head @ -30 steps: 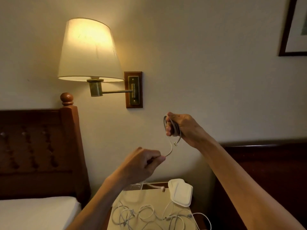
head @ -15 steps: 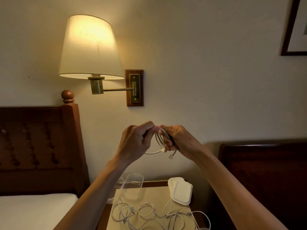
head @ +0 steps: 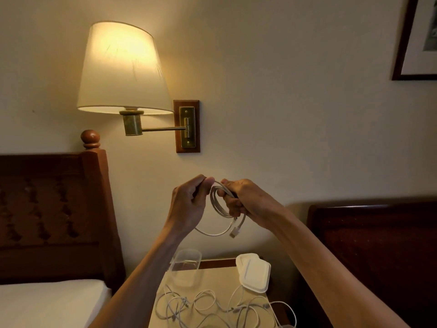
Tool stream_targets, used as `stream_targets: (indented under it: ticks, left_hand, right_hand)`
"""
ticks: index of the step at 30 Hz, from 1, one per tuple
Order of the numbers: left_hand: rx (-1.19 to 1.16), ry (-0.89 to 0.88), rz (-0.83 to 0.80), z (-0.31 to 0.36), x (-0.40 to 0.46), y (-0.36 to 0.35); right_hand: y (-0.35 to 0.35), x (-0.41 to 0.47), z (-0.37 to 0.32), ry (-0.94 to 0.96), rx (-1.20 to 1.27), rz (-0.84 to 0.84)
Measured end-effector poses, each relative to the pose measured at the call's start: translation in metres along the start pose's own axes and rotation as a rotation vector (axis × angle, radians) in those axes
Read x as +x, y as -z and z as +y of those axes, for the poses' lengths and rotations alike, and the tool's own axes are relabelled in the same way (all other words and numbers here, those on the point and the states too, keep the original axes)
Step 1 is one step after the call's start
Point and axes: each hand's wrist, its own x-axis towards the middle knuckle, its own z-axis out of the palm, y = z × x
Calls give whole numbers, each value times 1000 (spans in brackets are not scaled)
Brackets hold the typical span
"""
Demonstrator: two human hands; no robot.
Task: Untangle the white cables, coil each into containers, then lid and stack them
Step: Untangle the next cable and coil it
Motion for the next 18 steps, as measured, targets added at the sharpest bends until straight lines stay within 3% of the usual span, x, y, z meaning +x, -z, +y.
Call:
stream_targets:
  ticks: [3, 8, 13, 18]
  left_hand:
    - [-72, 132, -143, 4, 3, 7]
    - [-377, 520, -449, 6, 6, 20]
    - [-615, 644, -492, 10, 8, 19]
    - [-437, 622, -384, 20, 7, 4]
  right_hand:
    - [7, 1, 1, -27, 41, -29]
    - [14, 3, 1, -45, 106, -111]
    - [11, 9, -4, -51, 137, -49]
    - [4, 15, -1, 6, 35, 81]
